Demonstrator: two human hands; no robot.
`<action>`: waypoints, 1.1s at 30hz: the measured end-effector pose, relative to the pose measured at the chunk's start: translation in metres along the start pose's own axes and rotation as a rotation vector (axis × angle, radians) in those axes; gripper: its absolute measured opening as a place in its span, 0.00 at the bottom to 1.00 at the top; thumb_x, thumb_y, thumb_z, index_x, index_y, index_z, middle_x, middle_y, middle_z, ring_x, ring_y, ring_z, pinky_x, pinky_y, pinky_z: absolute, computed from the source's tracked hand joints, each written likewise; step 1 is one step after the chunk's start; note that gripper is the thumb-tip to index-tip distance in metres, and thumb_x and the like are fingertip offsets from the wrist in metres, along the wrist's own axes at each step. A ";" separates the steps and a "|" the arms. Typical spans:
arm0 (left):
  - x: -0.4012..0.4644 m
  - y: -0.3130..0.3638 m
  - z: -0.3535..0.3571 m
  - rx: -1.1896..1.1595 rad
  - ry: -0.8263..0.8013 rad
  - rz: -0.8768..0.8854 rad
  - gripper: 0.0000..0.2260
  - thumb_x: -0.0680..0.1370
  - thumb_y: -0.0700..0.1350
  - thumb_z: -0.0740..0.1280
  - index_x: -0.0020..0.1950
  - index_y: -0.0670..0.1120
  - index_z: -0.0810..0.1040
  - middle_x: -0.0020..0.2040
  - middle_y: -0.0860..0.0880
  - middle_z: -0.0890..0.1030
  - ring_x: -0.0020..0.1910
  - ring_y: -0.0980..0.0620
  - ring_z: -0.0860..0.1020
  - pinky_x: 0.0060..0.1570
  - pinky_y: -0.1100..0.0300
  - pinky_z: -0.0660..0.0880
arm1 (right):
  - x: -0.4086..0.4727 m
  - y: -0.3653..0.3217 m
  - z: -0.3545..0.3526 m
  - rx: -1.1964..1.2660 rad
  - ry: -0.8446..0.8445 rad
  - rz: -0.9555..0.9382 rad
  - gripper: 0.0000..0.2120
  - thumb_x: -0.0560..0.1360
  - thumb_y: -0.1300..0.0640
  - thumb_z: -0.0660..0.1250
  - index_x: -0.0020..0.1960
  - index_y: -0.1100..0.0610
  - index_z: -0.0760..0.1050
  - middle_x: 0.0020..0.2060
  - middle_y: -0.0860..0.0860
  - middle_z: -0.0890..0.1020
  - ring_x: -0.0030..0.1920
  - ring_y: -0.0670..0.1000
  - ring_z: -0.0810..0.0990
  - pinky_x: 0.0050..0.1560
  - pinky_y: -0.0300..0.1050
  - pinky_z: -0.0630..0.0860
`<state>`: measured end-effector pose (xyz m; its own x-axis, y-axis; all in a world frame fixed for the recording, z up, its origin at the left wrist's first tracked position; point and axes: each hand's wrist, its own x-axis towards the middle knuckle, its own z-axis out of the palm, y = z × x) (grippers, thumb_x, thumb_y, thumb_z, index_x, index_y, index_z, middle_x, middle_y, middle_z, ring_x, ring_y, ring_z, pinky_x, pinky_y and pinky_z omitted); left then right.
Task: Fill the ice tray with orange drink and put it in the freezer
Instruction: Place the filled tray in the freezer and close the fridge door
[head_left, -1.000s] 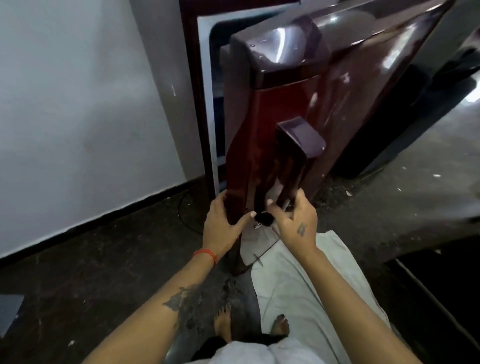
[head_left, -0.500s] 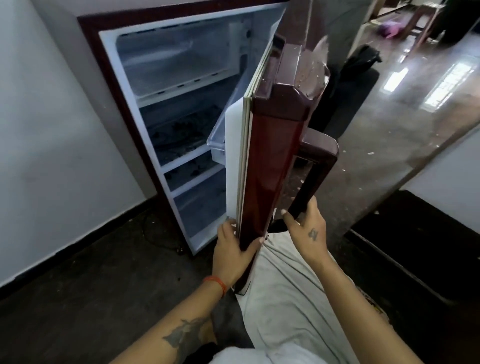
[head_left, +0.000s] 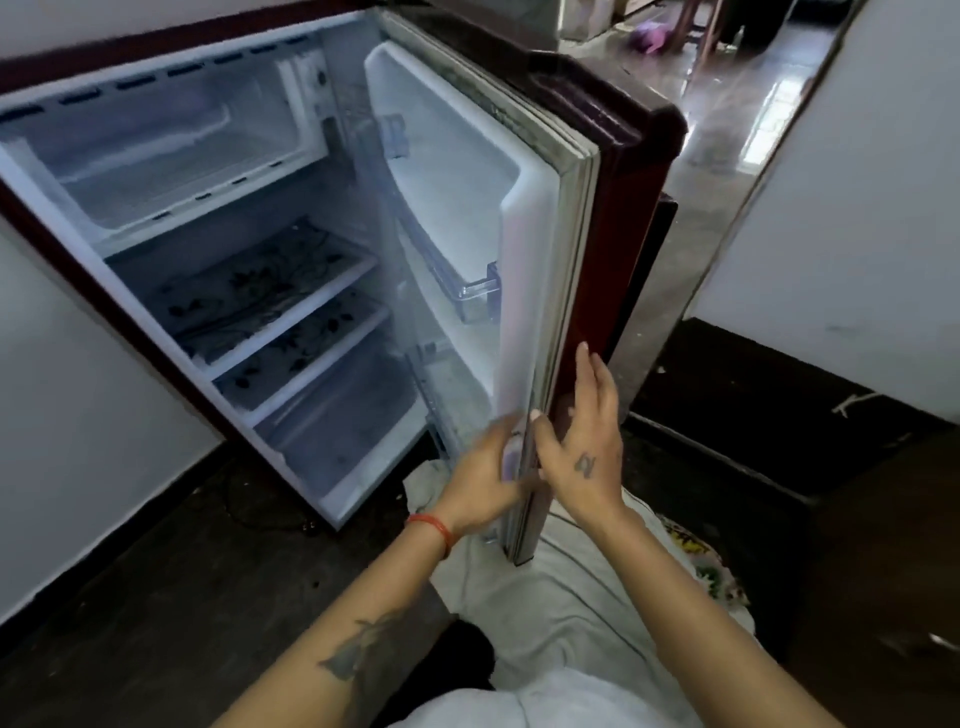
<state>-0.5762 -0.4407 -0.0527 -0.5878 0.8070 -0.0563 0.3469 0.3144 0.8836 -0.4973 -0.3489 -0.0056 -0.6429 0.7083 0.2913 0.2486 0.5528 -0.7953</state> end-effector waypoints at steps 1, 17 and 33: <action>0.007 0.005 -0.001 0.024 0.057 0.005 0.32 0.73 0.50 0.70 0.74 0.48 0.61 0.72 0.49 0.67 0.68 0.50 0.68 0.64 0.59 0.67 | 0.008 0.005 -0.008 0.020 -0.019 0.041 0.37 0.75 0.60 0.66 0.77 0.51 0.49 0.76 0.54 0.55 0.72 0.52 0.62 0.62 0.38 0.67; 0.214 0.088 -0.038 0.783 0.359 0.439 0.38 0.74 0.48 0.68 0.77 0.47 0.49 0.78 0.45 0.49 0.76 0.39 0.43 0.72 0.38 0.41 | 0.174 0.037 -0.035 -0.455 0.066 -0.274 0.34 0.74 0.67 0.62 0.76 0.62 0.52 0.76 0.58 0.55 0.77 0.58 0.45 0.76 0.53 0.53; 0.355 0.114 0.021 0.876 0.285 0.500 0.43 0.72 0.54 0.70 0.77 0.45 0.46 0.78 0.40 0.48 0.75 0.32 0.45 0.69 0.30 0.42 | 0.331 0.133 -0.064 -0.458 0.129 -0.164 0.44 0.67 0.73 0.63 0.77 0.57 0.47 0.77 0.59 0.45 0.77 0.59 0.43 0.68 0.61 0.66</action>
<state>-0.7303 -0.1083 0.0183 -0.3422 0.8331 0.4345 0.9390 0.3208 0.1242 -0.6307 -0.0124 0.0191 -0.6127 0.6283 0.4793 0.4629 0.7769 -0.4267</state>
